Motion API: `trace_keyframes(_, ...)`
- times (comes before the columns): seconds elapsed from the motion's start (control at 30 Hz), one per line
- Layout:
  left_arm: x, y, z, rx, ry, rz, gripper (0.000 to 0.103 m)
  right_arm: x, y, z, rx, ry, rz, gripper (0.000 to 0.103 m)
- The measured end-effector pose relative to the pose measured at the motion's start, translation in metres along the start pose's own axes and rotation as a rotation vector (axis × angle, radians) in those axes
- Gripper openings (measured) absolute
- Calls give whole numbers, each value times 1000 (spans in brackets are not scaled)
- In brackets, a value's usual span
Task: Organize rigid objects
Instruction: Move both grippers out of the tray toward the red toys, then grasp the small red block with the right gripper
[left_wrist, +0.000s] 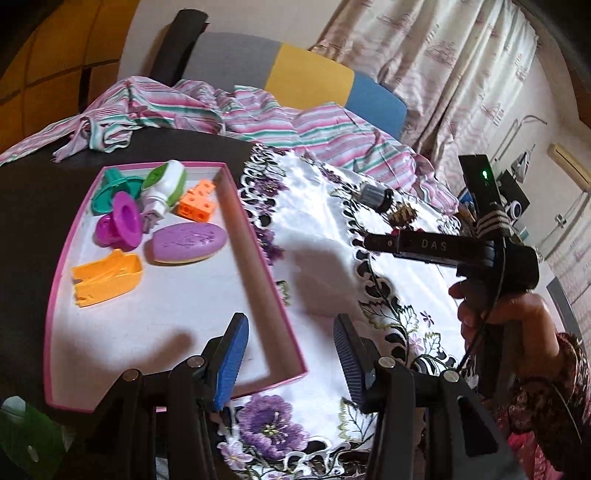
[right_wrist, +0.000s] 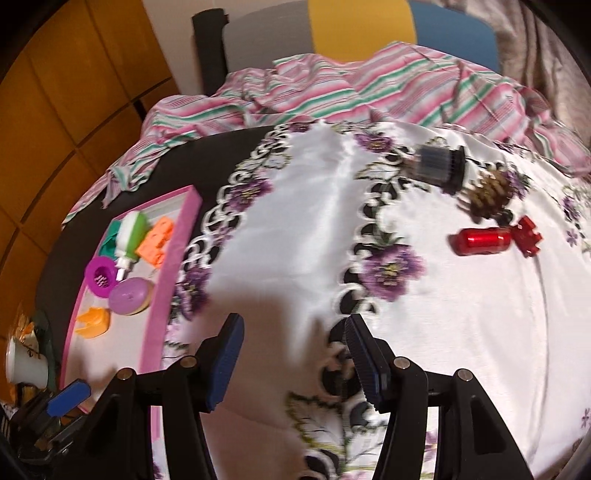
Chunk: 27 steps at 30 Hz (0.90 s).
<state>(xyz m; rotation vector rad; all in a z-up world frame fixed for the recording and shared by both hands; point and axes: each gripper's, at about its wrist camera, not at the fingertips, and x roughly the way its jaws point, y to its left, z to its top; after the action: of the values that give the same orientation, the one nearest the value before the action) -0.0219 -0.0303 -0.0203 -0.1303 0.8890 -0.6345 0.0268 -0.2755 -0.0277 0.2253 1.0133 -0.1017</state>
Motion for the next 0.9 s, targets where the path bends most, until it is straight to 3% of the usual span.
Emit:
trace_keyframes(0.5,39,-64,6,138,91,-64,48,1,-86,8,45,24,-130,62)
trace_keyframes(0.7,56,-86,8,180,136,-92,48,-3,-149,13,173,37,-194,62)
trace_keyframes(0.8,60,-93,7,193,148,-101,48,-8,-191,24,252,5,-261,62)
trace_keyframes(0.9,63,-97,4,193,156,-110,48,-11,-224,40,320,-69,-254,62)
